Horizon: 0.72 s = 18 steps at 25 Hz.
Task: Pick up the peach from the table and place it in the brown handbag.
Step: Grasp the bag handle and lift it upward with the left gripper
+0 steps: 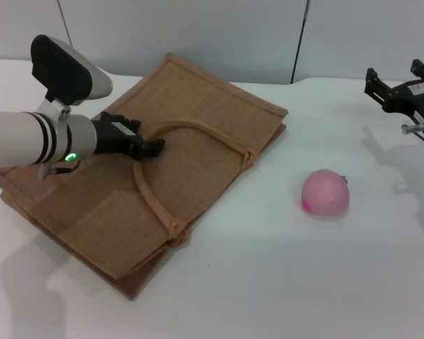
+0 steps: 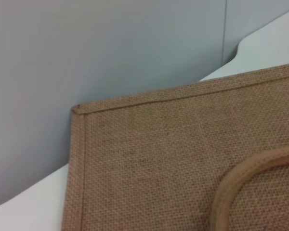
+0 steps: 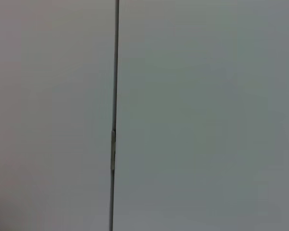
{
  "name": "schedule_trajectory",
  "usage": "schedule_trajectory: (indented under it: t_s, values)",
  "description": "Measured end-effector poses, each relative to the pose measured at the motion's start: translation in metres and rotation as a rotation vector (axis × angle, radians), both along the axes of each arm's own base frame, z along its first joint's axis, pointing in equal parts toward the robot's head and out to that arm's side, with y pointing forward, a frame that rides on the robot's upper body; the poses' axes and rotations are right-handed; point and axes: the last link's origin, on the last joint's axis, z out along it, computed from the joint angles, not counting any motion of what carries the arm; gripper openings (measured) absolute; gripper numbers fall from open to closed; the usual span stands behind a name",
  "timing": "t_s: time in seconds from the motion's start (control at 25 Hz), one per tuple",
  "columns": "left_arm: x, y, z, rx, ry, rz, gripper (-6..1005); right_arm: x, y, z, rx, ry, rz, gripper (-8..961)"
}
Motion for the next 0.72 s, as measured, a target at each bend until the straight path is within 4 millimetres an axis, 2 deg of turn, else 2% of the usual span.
schedule_trajectory:
  t_s: [0.2,0.44,0.52,0.72]
  values:
    - [-0.0005,0.0013,0.0016,0.011,0.002,0.006,717,-0.0001,0.0001,0.0,0.0,0.0,0.0,881]
    - [0.0,0.003,0.0029,0.024,0.003,0.009,491,-0.0004,0.0004,0.0001,0.001,0.001,0.0,881]
    - [0.0014,0.0042,0.0035,0.026,0.003,0.006,247,-0.0005,0.0004,0.0001,0.001,0.001,0.001,881]
    - [0.0081,0.0093,0.0066,0.034,0.004,-0.013,143,-0.0006,0.0004,0.0001,0.0,0.001,0.001,881]
